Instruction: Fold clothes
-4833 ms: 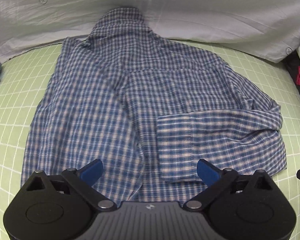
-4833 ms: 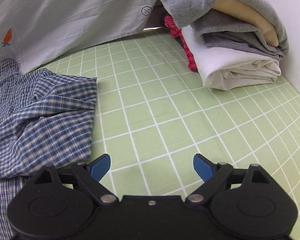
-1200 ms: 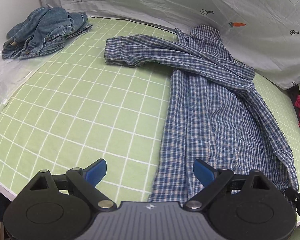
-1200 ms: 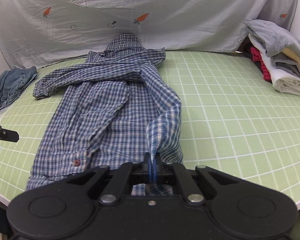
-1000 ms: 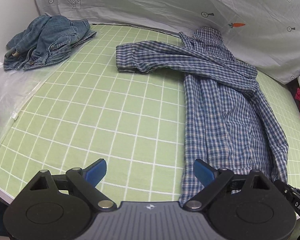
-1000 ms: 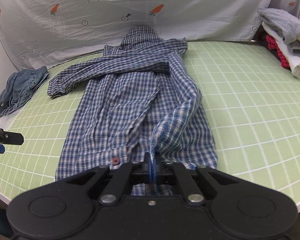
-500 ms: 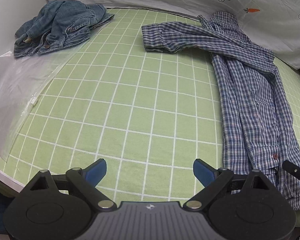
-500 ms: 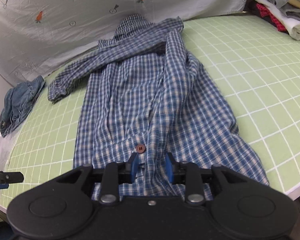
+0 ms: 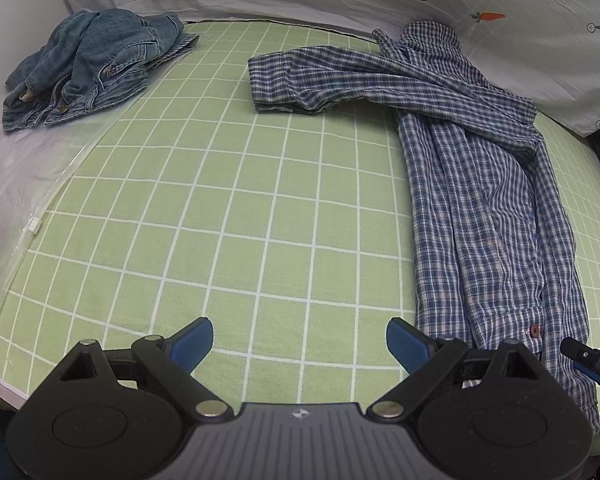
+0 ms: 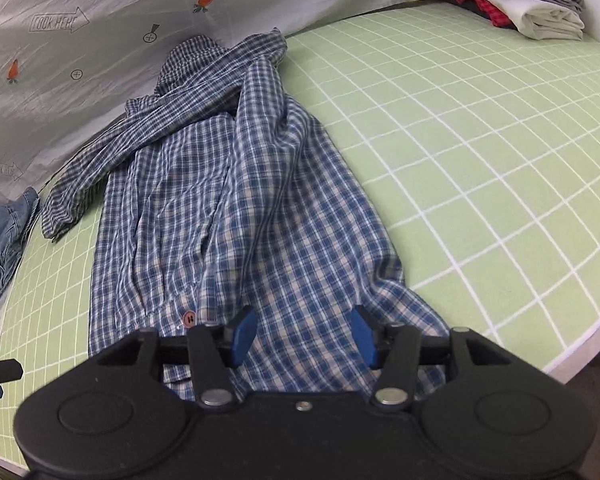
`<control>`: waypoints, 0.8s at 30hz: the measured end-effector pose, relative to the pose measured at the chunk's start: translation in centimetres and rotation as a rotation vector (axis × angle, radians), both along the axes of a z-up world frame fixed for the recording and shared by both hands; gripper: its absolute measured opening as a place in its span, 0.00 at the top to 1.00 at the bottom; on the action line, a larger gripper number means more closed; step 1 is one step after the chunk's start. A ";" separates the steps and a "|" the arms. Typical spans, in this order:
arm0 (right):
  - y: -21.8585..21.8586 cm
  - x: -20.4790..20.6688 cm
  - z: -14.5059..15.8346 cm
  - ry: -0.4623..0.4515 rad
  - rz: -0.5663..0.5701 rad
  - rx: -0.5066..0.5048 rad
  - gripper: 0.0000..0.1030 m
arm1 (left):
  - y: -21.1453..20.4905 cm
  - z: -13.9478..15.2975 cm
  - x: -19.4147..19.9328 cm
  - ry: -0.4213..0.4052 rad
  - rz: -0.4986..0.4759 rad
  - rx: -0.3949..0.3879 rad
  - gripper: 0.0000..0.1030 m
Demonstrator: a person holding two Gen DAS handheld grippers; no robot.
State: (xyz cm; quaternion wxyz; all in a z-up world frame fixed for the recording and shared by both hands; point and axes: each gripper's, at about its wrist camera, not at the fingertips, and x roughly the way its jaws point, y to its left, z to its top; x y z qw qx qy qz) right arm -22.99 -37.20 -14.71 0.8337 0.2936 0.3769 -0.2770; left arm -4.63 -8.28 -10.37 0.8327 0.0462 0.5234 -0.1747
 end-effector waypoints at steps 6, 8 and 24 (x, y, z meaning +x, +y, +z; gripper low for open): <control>-2.6 2.6 2.9 0.002 0.086 -0.159 0.02 | -2.1 0.9 1.8 -0.005 0.105 -0.035 0.09; -4.3 3.9 4.0 -0.017 0.116 -0.215 0.00 | -2.7 1.5 2.7 -0.015 0.150 -0.047 0.09; -15.0 23.8 4.8 -0.086 0.111 -0.158 0.04 | -4.7 -0.8 19.9 -0.015 0.386 -0.051 0.08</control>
